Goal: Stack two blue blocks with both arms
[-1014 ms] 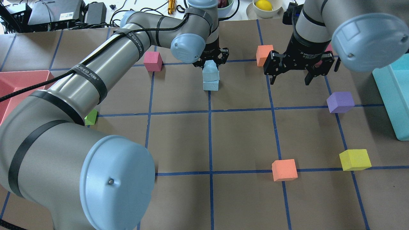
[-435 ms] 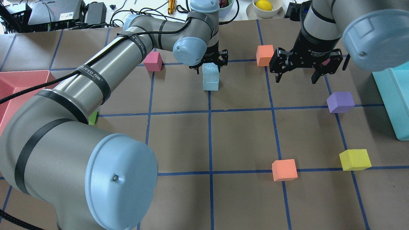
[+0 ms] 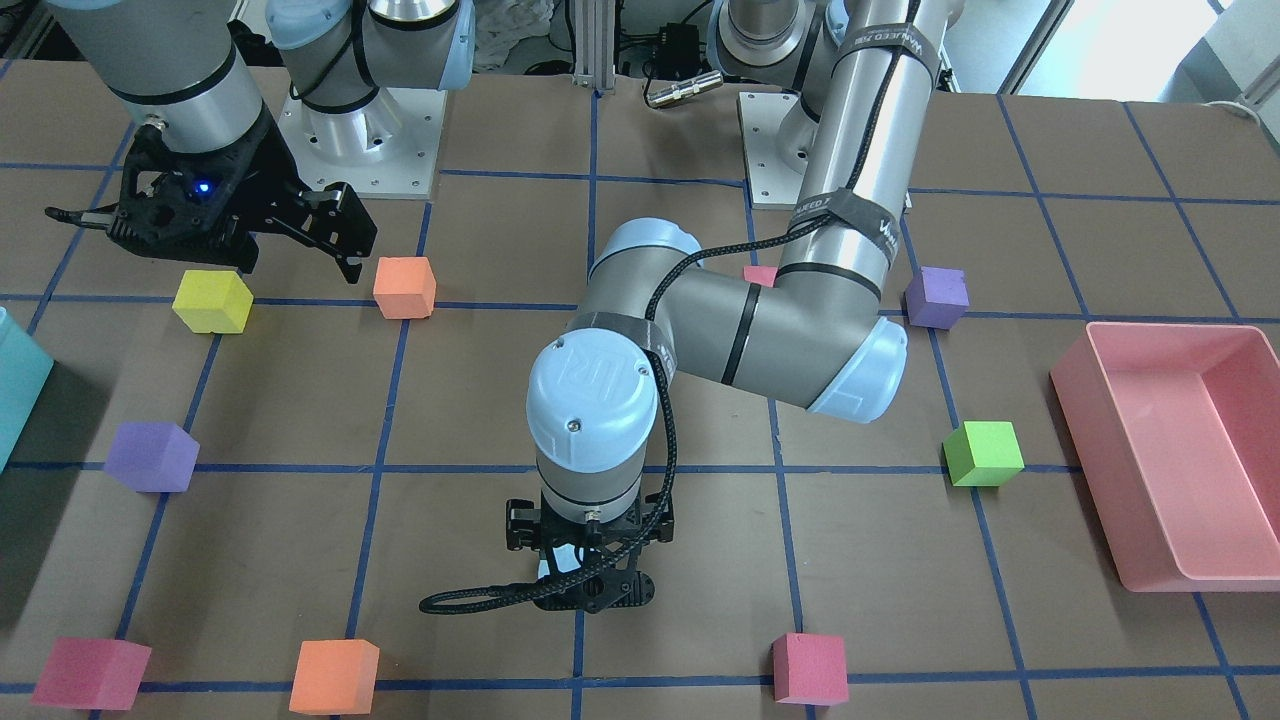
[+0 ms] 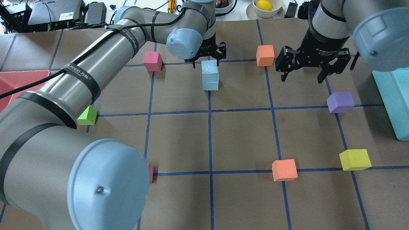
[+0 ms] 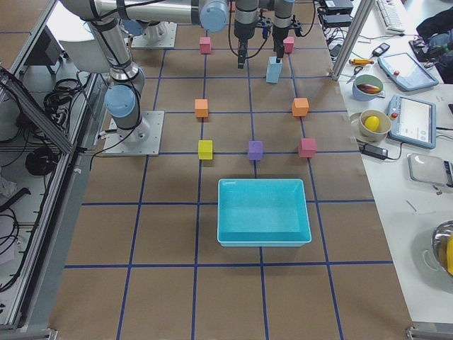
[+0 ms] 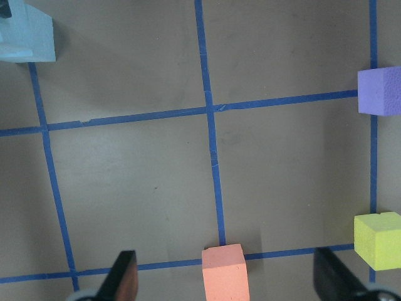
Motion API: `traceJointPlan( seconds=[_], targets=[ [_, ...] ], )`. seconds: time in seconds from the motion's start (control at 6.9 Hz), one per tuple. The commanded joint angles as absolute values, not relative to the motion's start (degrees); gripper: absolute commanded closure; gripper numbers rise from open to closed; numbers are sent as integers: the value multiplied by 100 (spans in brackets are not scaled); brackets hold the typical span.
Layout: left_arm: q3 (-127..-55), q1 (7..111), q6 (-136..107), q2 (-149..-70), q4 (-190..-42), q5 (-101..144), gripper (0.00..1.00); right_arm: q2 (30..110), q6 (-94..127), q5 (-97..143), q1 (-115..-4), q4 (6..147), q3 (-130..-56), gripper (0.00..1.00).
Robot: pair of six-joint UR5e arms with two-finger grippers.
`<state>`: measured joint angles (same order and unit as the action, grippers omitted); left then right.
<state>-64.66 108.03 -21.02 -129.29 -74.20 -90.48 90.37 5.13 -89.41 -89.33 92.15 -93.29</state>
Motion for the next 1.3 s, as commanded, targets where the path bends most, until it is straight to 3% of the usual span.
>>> traceJointPlan(
  seconds=[0.0,0.29,0.58,1.16],
  targets=[
    [-6521,10383,-1291,-12378,-8258,-9087,1,9123,545,-8921,-8956,9211,-9334,0],
    [-6583,9698,-338,-11841,-9006,-9132,1,9176,554,-8930,-8956,9193,-9360,0],
    [-7081,9090,472,-11262,-9070,-9132,0,9211,554,-8921,-8965,9185,-9369,0],
    [-8409,9123,483,-9557,-9229,-9114,0,9211,554,-8921,-8956,9000,-9360,0]
  ],
)
